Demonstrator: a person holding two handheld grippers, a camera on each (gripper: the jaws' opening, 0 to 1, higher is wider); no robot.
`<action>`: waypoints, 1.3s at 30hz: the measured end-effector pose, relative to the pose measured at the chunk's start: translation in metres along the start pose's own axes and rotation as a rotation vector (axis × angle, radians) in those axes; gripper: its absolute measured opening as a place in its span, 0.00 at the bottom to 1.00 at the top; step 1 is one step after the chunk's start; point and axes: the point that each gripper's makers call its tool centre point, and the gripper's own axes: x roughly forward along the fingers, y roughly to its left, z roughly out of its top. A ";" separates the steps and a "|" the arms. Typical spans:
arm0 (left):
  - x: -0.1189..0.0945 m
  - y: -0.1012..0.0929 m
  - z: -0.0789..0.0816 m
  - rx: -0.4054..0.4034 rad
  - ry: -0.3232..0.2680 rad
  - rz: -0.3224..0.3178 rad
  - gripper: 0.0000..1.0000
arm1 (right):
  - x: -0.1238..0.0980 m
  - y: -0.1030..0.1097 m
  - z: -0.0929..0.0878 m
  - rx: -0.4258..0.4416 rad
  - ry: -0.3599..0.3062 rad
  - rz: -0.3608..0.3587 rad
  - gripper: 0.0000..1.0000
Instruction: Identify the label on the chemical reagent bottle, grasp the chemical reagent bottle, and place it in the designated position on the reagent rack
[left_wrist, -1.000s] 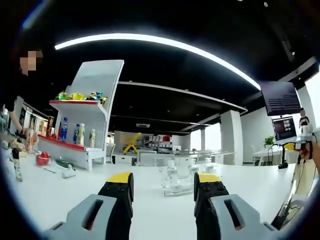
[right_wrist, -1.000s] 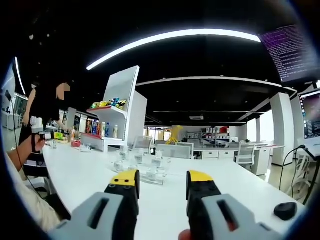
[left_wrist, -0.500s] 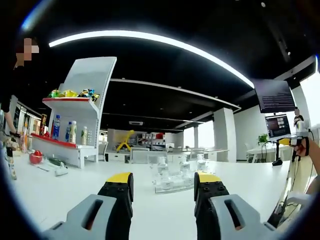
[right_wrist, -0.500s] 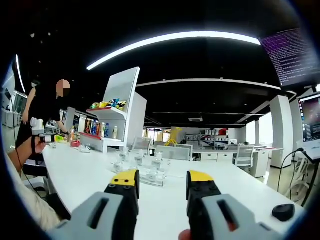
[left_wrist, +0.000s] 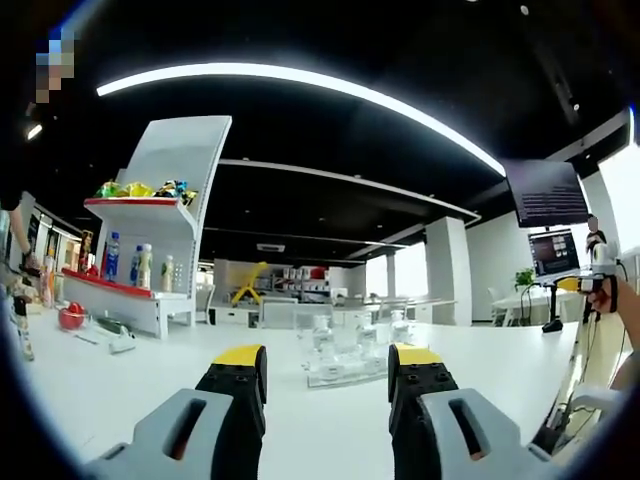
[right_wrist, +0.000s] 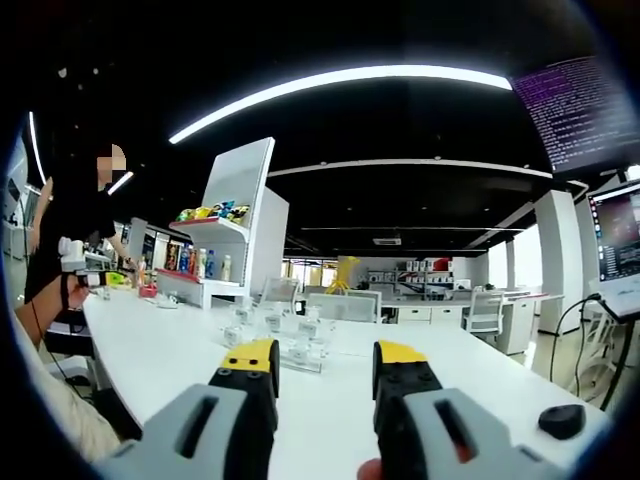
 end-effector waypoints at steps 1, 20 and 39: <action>0.000 0.000 0.001 -0.001 -0.002 0.000 0.49 | 0.000 0.000 0.000 0.000 0.001 -0.001 0.37; 0.001 -0.002 -0.002 0.003 0.000 -0.002 0.49 | 0.001 0.002 0.003 0.004 -0.007 0.000 0.37; -0.007 -0.003 0.003 0.001 -0.007 -0.004 0.49 | 0.001 0.010 0.006 -0.002 -0.011 0.007 0.37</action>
